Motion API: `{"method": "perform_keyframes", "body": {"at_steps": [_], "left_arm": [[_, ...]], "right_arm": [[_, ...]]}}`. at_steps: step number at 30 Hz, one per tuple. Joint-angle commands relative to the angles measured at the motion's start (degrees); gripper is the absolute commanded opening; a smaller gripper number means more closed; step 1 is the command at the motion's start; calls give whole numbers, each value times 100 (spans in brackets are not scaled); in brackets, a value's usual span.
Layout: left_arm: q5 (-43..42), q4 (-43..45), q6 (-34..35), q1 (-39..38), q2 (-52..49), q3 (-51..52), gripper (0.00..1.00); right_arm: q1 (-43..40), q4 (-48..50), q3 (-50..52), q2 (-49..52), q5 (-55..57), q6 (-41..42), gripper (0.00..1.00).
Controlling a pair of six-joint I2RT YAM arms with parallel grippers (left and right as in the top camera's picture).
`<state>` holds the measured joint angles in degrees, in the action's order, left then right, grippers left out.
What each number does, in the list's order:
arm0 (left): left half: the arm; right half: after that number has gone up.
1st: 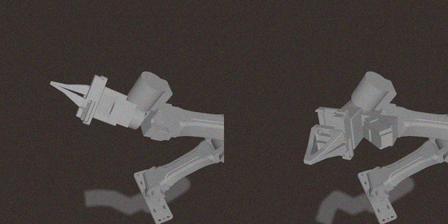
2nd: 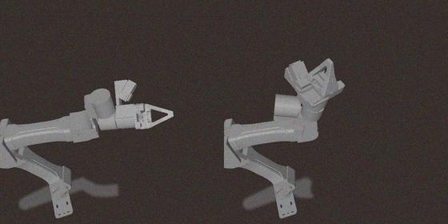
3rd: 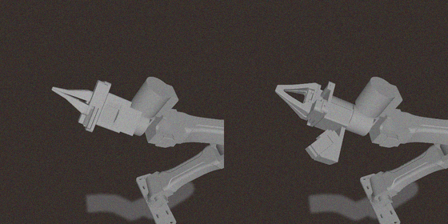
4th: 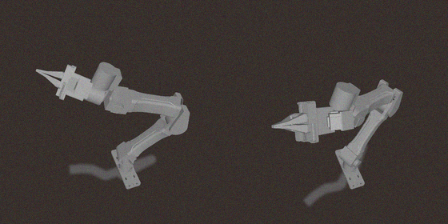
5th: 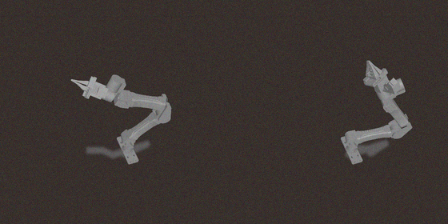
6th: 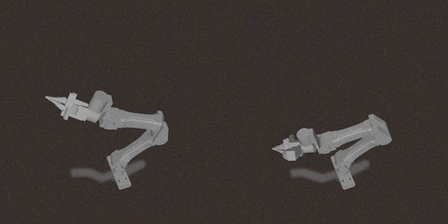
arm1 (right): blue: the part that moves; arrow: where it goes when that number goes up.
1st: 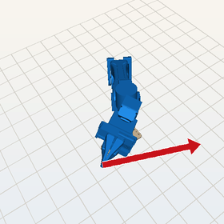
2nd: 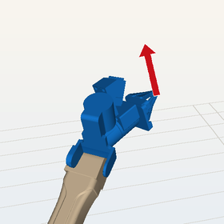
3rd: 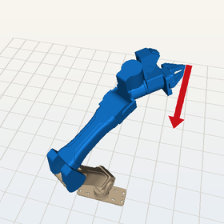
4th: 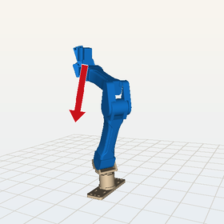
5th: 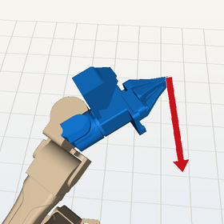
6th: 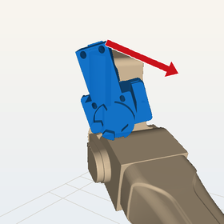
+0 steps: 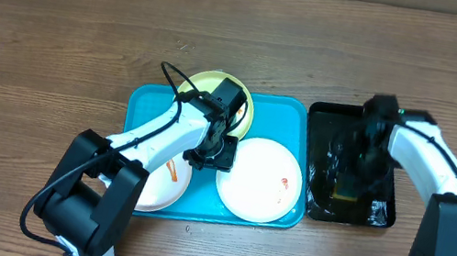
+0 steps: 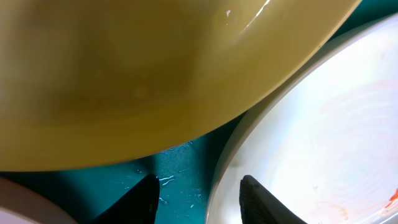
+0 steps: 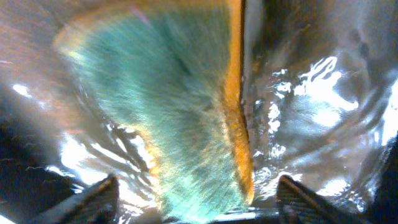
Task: Clean dirty plates on tray and stack at the side
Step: 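Reach the right gripper into the black tray and grasp the sponge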
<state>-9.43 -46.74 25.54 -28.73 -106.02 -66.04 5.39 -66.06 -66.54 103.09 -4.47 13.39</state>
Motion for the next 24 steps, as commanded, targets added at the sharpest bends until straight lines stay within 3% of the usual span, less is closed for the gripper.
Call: {"method": "perform_keyframes", "body": {"at_steps": [1, 11, 18, 20, 21, 22, 23, 24], "left_arm": [[-70, 7, -22, 17, -57, -125, 45], [-70, 7, -22, 17, -57, -125, 45], [-70, 9, -22, 17, -57, -125, 45], [-68, 9, -22, 17, -57, -125, 45], [-68, 9, -24, 17, -57, -125, 45], [-68, 9, -22, 17, -57, -125, 45], [-68, 9, -22, 17, -57, -125, 45], [-68, 11, -22, 17, -57, -125, 46]], "right_arm": [[11, 17, -520, -31, -4, 9, 85], [13, 918, -101, -31, 203, 13, 85], [13, 1921, 629, -31, 184, 20, 76], [13, 2079, 748, -31, 186, 17, 63], [13, 2109, 750, -31, 184, 17, 42], [13, 2140, 739, -31, 184, 17, 12], [13, 2142, 702, -33, 181, 17, 4], [13, 2098, 612, -31, 181, 17, 4]]}}
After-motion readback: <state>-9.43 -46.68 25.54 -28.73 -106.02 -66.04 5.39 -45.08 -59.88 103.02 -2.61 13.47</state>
